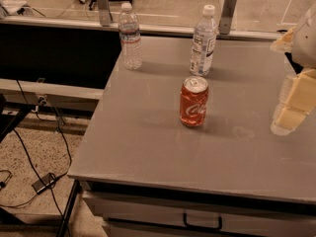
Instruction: Knock coke can over
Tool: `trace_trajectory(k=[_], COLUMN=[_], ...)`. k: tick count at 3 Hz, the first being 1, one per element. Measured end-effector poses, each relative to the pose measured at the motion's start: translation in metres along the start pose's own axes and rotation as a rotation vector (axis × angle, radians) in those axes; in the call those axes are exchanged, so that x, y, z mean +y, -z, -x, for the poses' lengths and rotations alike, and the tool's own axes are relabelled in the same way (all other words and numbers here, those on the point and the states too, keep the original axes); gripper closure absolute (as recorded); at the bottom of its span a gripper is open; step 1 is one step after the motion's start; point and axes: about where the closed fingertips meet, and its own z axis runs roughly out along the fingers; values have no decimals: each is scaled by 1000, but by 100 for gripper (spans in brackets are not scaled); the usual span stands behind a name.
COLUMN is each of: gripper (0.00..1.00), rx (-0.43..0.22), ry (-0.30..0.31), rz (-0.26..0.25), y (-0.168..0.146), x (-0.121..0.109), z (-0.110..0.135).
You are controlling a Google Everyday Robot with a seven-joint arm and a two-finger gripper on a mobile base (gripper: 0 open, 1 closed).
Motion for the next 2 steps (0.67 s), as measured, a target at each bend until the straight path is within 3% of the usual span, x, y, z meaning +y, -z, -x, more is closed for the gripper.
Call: trace_trajectory(k=[2], gripper=[0], rx=[-3], ry=[-17], rz=[-11], y=[-2], x=[-2], z=[0])
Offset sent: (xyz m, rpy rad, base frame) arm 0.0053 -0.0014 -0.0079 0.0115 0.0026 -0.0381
